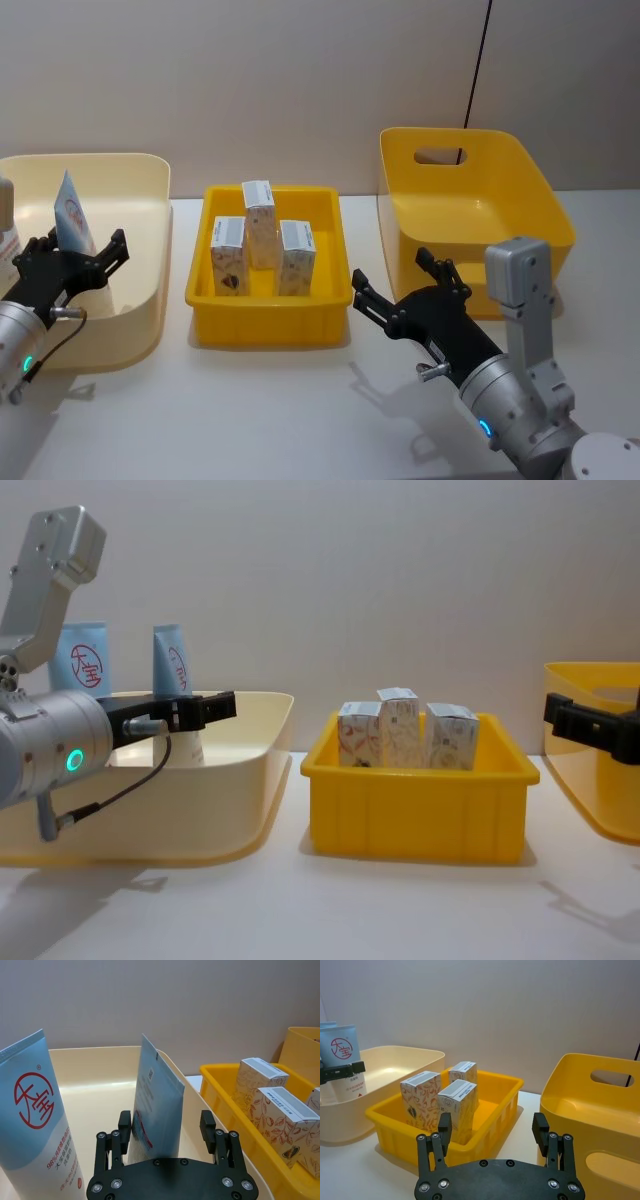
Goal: Bimanual collaborative sorting of washing and personal care products
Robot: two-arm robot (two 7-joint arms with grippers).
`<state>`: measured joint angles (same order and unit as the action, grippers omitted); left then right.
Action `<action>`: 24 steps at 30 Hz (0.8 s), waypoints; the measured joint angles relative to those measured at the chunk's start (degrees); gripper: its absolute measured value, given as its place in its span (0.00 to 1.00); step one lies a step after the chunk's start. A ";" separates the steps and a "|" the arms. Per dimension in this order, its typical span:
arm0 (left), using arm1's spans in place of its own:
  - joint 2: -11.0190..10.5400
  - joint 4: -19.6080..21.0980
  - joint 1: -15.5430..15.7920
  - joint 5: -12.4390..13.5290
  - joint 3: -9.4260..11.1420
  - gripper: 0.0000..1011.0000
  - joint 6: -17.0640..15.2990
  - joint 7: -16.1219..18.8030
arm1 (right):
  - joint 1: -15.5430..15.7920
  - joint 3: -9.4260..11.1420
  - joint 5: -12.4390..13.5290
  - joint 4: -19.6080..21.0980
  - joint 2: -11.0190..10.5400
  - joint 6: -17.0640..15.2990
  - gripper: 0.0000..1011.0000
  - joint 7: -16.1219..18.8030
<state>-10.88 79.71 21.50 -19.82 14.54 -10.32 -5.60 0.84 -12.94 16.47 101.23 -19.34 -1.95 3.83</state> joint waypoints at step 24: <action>0.49 -1.00 0.79 0.14 0.14 0.31 0.10 -0.37 | 0.00 0.00 0.00 0.00 0.00 0.00 0.99 0.00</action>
<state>-10.39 78.71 22.29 -19.67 14.68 -10.23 -5.97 0.84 -12.94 16.46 101.23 -19.34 -1.95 3.83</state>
